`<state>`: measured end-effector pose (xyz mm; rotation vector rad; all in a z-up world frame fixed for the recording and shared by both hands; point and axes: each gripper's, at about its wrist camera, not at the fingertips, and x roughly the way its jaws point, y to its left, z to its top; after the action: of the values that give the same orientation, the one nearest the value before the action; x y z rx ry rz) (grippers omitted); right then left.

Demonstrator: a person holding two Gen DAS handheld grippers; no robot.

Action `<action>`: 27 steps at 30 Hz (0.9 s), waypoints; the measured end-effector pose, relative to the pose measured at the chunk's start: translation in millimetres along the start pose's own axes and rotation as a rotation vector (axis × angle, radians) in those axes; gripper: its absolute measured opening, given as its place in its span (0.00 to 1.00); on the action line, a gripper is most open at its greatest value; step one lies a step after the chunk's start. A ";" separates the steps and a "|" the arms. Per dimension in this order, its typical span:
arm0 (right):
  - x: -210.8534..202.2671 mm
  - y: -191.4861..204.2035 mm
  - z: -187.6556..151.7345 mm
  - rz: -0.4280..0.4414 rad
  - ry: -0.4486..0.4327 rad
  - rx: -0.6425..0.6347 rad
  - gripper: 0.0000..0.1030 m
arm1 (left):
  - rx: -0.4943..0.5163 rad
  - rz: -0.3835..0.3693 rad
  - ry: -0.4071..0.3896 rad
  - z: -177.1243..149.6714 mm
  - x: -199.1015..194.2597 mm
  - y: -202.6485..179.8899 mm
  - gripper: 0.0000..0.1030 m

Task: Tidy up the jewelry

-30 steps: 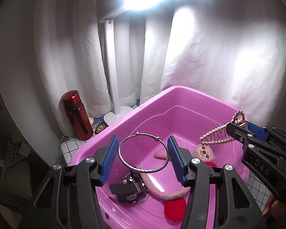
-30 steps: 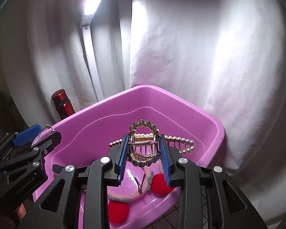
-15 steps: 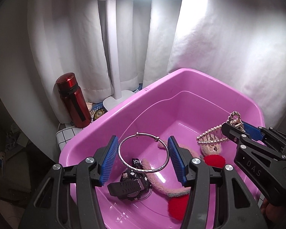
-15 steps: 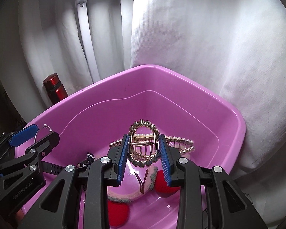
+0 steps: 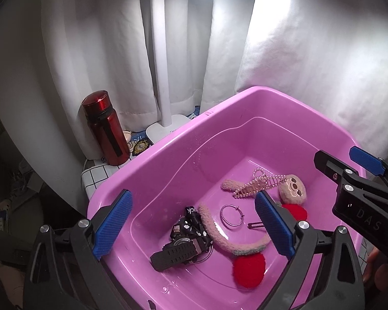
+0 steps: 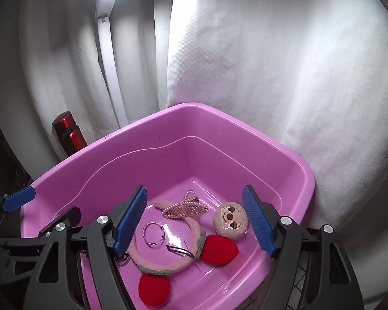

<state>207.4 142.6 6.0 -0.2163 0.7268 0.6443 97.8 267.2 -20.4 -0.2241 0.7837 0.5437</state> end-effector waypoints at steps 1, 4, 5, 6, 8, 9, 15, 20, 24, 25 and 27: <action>-0.4 0.5 0.0 -0.001 0.000 0.001 0.70 | -0.003 0.004 0.002 -0.5 0.1 1.0 0.91; -2.1 0.6 -1.4 -0.004 -0.001 0.000 0.70 | -0.005 0.016 0.005 -0.7 0.0 3.2 0.91; -2.5 0.5 -2.5 -0.003 0.000 0.001 0.70 | -0.008 0.018 0.006 -0.5 -0.3 4.4 0.91; -3.3 0.4 -2.7 -0.005 0.000 0.003 0.70 | -0.012 0.021 0.005 -0.3 -0.9 5.7 0.91; -5.3 -0.6 -3.5 -0.004 -0.001 0.008 0.70 | -0.019 0.027 0.002 0.4 -2.5 8.4 0.91; -6.0 -0.4 -3.5 -0.002 -0.002 0.011 0.70 | -0.022 0.026 0.001 0.8 -3.3 9.7 0.91; -12.8 -0.1 -5.7 -0.004 -0.009 0.013 0.70 | -0.022 0.029 -0.007 0.3 -7.8 11.8 0.91; -17.6 -0.8 -7.8 -0.002 -0.012 0.022 0.70 | -0.033 0.023 -0.008 -1.4 -12.2 15.5 0.91; -21.7 0.6 -9.0 -0.004 -0.016 0.015 0.70 | -0.033 0.031 -0.005 -4.1 -13.0 18.0 0.91; -22.7 0.7 -9.1 -0.004 -0.017 0.013 0.70 | -0.034 0.034 -0.002 -4.7 -12.9 18.0 0.91; -24.6 1.2 -9.9 -0.004 -0.017 0.011 0.70 | -0.036 0.039 0.003 -6.0 -13.3 18.6 0.91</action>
<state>187.3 128.1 15.4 -0.2018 0.7133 0.6376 76.4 275.4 -14.9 -0.2428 0.7833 0.5950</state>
